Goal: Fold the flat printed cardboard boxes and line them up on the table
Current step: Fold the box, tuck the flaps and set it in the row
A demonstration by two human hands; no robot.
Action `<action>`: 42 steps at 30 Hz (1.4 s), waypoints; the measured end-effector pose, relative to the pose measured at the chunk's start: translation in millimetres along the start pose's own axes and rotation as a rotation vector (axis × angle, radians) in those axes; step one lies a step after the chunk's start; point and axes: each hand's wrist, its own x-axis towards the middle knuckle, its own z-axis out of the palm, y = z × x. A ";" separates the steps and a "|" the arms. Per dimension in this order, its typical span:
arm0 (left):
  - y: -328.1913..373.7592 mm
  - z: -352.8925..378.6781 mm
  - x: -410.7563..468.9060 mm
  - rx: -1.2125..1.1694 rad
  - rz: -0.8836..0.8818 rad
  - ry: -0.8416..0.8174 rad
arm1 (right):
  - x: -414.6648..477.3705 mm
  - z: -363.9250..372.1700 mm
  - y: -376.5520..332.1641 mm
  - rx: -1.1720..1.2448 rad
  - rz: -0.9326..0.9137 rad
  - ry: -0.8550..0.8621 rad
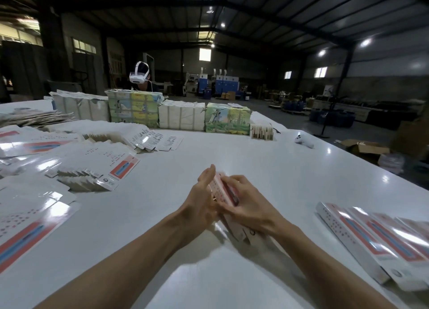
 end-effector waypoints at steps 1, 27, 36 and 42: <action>0.8 1.2 -1.0 0.073 -0.023 -0.007 | -3.7 -3.3 0.2 -0.061 -0.009 -0.010; -21.1 -39.3 15.6 1.348 0.291 0.122 | -131.0 -111.8 40.9 -0.759 0.433 0.021; -12.2 -36.3 10.3 1.079 0.263 0.339 | 4.4 -21.3 -13.6 -0.073 0.247 0.109; 26.0 -60.8 27.7 1.165 0.209 0.542 | 17.5 20.2 3.4 0.071 0.189 0.067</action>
